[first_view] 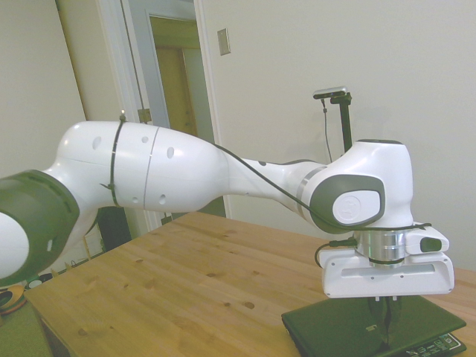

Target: Close the laptop

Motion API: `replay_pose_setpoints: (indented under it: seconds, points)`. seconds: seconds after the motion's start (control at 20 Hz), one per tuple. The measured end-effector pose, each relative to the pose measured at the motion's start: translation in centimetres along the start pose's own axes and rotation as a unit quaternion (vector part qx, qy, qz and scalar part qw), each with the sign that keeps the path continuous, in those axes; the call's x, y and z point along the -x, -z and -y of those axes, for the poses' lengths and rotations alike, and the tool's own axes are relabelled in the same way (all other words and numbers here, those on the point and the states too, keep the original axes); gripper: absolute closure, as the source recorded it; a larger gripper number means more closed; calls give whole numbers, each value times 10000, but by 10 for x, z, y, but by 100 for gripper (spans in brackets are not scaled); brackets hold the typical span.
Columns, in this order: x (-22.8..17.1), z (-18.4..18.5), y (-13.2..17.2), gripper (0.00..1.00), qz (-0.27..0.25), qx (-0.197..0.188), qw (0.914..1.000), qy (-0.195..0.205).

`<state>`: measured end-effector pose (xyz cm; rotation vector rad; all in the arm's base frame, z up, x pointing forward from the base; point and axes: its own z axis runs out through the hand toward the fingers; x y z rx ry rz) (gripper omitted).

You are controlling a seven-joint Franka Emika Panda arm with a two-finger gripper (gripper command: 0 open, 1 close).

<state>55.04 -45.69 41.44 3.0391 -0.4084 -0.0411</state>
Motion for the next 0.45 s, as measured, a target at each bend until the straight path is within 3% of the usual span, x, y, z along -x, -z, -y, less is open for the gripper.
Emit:
replay_pose_setpoints:
  seconds: [0.4, 0.45]
  points:
    - [-12, 12, -10, 100, 23, -56, 9999, 95]
    - [-9, 12, -5, 0, 8, -72, 9999, 82]
